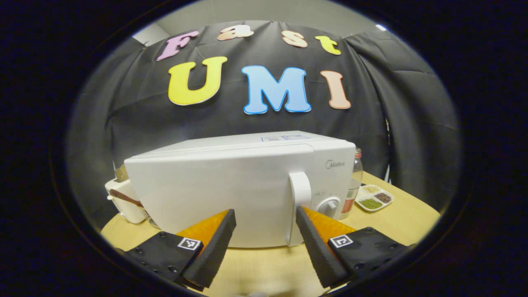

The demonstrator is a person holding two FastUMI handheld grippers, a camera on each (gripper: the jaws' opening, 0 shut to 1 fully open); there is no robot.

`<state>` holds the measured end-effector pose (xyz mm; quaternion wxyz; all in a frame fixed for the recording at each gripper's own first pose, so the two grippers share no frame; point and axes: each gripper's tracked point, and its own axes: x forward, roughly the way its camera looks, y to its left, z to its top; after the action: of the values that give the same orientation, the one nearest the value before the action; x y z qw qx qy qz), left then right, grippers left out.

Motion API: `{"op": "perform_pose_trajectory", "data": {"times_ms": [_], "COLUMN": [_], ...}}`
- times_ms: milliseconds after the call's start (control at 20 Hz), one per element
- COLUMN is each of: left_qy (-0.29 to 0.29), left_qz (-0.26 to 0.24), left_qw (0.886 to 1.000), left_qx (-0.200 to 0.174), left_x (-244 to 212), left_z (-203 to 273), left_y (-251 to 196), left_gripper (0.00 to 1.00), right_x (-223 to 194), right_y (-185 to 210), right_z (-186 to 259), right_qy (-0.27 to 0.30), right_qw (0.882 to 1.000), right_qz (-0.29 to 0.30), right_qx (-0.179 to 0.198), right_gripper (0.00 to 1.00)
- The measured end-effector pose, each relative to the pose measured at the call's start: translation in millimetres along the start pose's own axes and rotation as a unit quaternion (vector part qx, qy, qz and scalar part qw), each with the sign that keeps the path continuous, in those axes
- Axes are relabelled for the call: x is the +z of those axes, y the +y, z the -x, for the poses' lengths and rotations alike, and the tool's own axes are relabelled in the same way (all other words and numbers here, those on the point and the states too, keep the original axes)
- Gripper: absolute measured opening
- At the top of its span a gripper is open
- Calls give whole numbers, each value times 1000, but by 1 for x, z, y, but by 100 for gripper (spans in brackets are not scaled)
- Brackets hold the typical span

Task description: Open the microwave oven with the left hand, put the food in, and close the microwave oven.

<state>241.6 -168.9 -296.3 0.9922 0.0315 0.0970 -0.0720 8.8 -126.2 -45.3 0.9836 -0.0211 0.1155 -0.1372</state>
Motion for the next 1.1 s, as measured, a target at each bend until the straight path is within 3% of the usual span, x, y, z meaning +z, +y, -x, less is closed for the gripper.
{"op": "perform_pose_trajectory", "data": {"times_ms": [150,250,450,700,850,950,1100], "left_qy": [5,1,7,-48,-74,-76,-91], "left_qz": [-5,-3,-2,8,35,40,60], "left_qw": [1000,1000,1000,999,997,996,992], "left_qx": [6,6,6,7,4,26,57], "left_x": [-5,-2,13,103,158,182,218], "left_z": [0,5,43,125,174,206,250], "left_y": [-2,1,2,26,51,82,126], "left_gripper": [100,95,100,94,100,95,99], "right_x": [2,1,8,27,38,49,64], "right_y": [7,8,21,58,77,92,109], "right_z": [4,6,14,25,31,39,46], "right_qy": [-2,-3,-14,-42,-58,-73,-101], "right_qw": [1000,1000,999,995,992,988,982], "right_qz": [4,7,6,3,17,23,10], "right_qx": [12,17,35,86,111,133,157], "right_gripper": [98,98,98,98,98,98,98]}}
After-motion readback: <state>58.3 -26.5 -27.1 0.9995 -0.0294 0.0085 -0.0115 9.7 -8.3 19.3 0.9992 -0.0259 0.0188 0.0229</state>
